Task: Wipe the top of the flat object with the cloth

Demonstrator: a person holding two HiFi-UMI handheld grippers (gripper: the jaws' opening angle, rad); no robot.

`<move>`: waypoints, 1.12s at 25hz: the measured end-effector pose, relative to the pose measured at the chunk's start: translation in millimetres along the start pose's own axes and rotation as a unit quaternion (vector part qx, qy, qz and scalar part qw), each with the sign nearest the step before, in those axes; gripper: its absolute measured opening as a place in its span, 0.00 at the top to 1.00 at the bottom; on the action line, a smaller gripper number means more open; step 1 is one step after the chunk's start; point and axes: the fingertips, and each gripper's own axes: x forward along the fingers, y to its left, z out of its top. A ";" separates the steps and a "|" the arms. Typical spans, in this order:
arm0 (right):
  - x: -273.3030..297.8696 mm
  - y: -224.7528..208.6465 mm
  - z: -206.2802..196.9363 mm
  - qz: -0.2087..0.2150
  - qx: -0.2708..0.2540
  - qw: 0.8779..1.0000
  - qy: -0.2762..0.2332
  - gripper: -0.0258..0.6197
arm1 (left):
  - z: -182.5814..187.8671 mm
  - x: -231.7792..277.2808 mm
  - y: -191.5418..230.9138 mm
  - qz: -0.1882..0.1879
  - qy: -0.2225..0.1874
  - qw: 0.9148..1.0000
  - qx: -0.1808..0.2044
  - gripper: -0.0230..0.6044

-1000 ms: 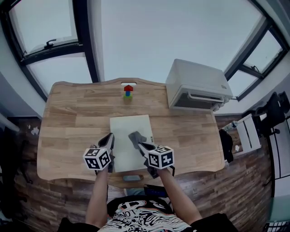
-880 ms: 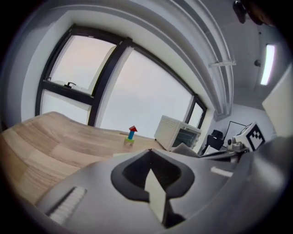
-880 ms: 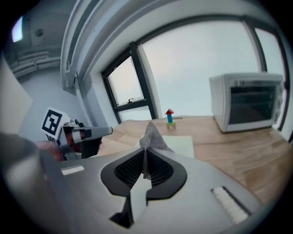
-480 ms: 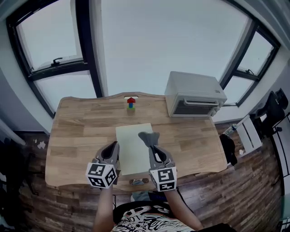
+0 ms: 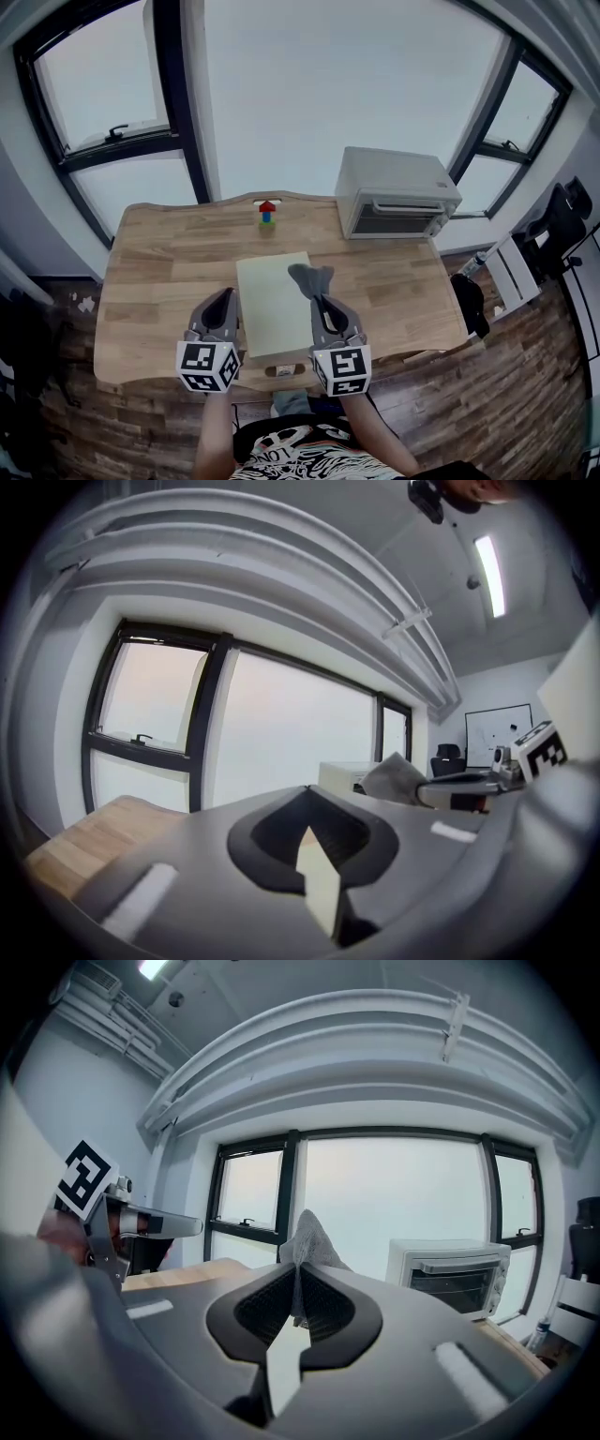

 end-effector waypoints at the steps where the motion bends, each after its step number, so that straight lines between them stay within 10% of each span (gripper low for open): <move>1: -1.3 -1.1 -0.4 -0.002 0.000 1.000 0.001 0.95 | -0.1 -0.3 -2.2 -0.007 -0.002 1.000 -0.009 0.87; 28: -6.6 -11.3 -18.1 0.015 0.024 0.999 0.020 0.95 | -16.7 6.7 -9.9 -0.022 0.003 0.999 -0.035 0.87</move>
